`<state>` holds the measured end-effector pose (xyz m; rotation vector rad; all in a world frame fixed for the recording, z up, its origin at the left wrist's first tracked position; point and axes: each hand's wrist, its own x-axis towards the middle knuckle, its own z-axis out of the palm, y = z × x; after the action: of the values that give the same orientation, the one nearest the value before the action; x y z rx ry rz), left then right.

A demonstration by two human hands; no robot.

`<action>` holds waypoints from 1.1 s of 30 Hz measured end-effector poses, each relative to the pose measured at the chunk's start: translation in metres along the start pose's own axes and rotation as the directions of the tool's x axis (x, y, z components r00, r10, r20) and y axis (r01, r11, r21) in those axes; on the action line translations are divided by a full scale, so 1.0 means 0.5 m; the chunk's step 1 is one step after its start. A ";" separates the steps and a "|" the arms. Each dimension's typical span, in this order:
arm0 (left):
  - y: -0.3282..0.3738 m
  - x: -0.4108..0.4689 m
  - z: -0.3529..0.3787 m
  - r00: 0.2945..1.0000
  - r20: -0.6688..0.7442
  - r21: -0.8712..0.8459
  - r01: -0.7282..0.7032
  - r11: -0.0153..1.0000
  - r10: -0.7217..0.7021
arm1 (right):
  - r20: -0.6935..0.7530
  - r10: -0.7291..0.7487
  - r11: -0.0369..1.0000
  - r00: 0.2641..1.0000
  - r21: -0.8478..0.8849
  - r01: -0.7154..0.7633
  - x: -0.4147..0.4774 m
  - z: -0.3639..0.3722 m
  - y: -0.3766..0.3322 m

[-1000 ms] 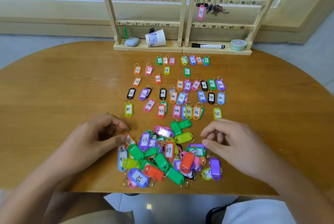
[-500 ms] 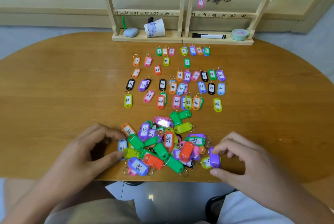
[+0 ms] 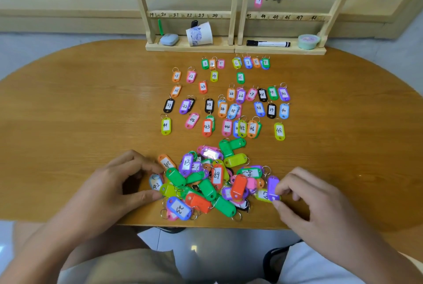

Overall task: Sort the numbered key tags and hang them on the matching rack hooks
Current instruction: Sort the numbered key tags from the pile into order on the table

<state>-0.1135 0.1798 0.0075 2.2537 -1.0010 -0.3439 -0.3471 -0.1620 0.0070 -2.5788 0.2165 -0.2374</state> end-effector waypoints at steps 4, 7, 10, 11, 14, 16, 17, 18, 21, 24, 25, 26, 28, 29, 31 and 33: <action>0.000 0.007 -0.006 1.000 0.008 0.014 0.022 1.000 -0.022 | -0.034 0.070 0.997 0.997 0.043 -0.068 0.006 0.001 -0.013; 0.003 0.011 -0.009 0.999 0.007 0.013 0.032 0.999 -0.032 | -0.028 0.103 0.994 0.994 0.028 -0.102 0.018 0.005 -0.017; 0.009 0.012 -0.013 0.999 0.002 -0.004 0.038 0.999 -0.038 | -0.018 0.111 0.994 0.994 0.026 -0.110 0.029 0.004 -0.019; 0.011 0.013 -0.013 0.999 -0.002 -0.012 0.036 0.999 -0.036 | -0.016 0.120 0.992 0.993 0.026 -0.119 0.033 0.003 -0.019; 0.020 0.017 -0.013 0.999 -0.022 -0.051 0.032 0.998 -0.033 | -0.025 0.143 0.989 0.989 0.033 -0.142 0.038 -0.003 -0.018; 0.022 0.018 -0.014 0.998 -0.028 -0.101 0.052 0.993 -0.055 | -0.048 0.140 0.990 0.989 0.034 -0.138 0.037 -0.003 -0.016; 0.021 0.019 -0.015 0.997 -0.027 -0.131 0.067 0.989 -0.071 | -0.069 0.143 0.989 0.987 0.038 -0.140 0.036 -0.003 -0.014; 0.017 0.018 -0.017 0.997 -0.022 -0.153 0.073 0.985 -0.078 | -0.092 0.149 0.988 0.985 0.043 -0.146 0.035 -0.002 -0.012; 0.016 0.020 -0.021 0.998 -0.019 -0.174 0.062 0.983 -0.067 | -0.154 0.197 0.980 0.968 0.045 -0.192 0.036 0.003 -0.005; 0.027 0.032 -0.026 0.998 -0.016 -0.191 0.051 0.980 -0.055 | -0.228 0.254 0.967 0.940 0.080 -0.242 0.043 0.003 0.000; 0.031 0.038 -0.029 0.999 -0.016 -0.195 0.041 0.980 -0.045 | -0.239 0.284 0.957 0.929 0.137 -0.257 0.046 0.002 0.002; 0.034 0.044 -0.032 0.999 -0.014 -0.210 0.026 0.977 -0.030 | -0.229 0.322 0.935 0.919 0.226 -0.271 0.050 -0.002 0.002; 0.039 0.057 -0.038 0.999 -0.033 -0.256 0.000 0.967 -0.009 | -0.160 0.390 0.862 0.907 0.409 -0.299 0.060 -0.009 0.000; 0.043 0.066 -0.040 0.999 -0.049 -0.291 0.002 0.957 -0.017 | -0.130 0.403 0.829 0.906 0.472 -0.301 0.067 -0.012 -0.002; 0.050 0.086 -0.039 0.997 -0.056 -0.395 0.030 0.918 -0.057 | -0.076 0.407 0.771 0.910 0.564 -0.297 0.084 -0.016 -0.008; 0.060 0.111 -0.038 0.994 -0.057 -0.473 0.056 0.879 -0.094 | -0.018 0.389 0.722 0.921 0.627 -0.293 0.104 -0.018 -0.014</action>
<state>-0.0843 0.1321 0.0423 1.8464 -0.6963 -0.4733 -0.2978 -0.1712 0.0248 -1.8232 0.5679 -0.3027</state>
